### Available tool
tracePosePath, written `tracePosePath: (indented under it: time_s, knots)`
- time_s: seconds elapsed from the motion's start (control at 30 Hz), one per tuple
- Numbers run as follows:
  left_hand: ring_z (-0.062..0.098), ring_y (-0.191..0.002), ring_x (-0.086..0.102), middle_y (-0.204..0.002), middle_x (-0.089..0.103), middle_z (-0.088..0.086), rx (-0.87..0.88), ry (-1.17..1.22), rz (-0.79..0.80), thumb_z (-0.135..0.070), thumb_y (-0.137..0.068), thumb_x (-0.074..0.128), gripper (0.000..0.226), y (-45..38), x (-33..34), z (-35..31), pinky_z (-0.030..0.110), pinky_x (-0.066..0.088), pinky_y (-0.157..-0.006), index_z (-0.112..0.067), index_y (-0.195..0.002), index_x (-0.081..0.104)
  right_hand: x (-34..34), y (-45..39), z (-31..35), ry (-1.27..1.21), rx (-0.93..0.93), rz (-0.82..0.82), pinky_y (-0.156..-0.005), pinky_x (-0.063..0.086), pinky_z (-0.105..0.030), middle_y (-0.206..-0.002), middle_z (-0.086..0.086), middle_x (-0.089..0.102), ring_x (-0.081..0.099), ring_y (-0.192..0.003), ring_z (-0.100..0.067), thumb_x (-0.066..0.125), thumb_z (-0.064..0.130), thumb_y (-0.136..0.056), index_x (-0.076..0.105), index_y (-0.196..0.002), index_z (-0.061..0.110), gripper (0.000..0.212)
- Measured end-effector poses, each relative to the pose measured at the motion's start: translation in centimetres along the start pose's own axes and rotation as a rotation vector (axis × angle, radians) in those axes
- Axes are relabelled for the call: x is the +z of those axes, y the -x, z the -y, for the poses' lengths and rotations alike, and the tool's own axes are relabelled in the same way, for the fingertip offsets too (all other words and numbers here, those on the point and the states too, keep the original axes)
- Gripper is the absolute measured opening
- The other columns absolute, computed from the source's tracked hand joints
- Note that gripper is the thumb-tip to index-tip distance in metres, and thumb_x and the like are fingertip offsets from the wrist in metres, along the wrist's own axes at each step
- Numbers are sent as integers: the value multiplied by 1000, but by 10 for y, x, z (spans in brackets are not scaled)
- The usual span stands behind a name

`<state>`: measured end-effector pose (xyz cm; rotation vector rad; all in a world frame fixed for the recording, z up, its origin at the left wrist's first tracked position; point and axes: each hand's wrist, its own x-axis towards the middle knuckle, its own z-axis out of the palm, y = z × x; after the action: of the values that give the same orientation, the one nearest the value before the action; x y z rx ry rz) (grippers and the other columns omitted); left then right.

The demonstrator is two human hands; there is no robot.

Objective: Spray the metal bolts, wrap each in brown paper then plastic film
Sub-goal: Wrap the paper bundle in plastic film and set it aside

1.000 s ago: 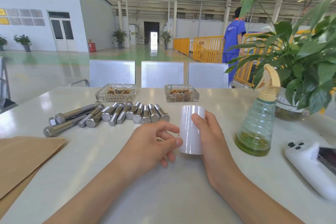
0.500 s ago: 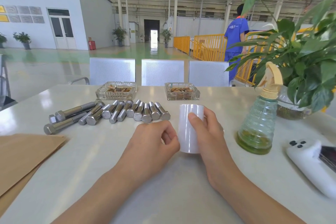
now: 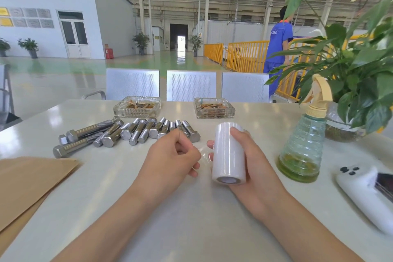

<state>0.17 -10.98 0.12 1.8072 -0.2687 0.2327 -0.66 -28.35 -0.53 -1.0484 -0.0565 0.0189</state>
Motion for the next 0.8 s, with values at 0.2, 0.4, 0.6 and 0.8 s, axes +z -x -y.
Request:
tracePosePath:
  time_s: [0.2,0.4,0.6,0.8]
  knots:
    - [13,-61,58,-62,59,-11,145,-38,33,5,-90,51,40,-1,0,-6,30,58,-64,-21,-73,76,1,4,0,20,6,56,-85,50,-40,-113,-14,74,67,-97,-24,59,41,-96,80,-85,29,26]
    - [9,-67,64,-77,68,-11,188,-218,-54,-34,-80,72,7,2,-1,-4,16,46,-59,-30,-75,75,1,3,-1,50,21,33,-83,61,-42,-120,-22,71,70,-113,-32,63,29,-94,65,-127,8,39]
    - [9,-69,62,-73,63,-8,317,-382,-133,-21,-86,79,17,-2,-4,3,19,47,-63,-31,-88,66,-3,-1,-2,200,-65,38,-98,57,-53,-107,-8,71,71,-107,-30,74,24,-75,65,-125,22,51]
    - [4,-91,60,-93,59,-11,474,-455,-124,-15,-95,68,17,-5,-19,3,11,44,-76,-30,-95,76,-4,0,-1,424,-75,186,-84,60,-32,-110,-13,71,70,-99,-19,69,24,-77,71,-115,32,39]
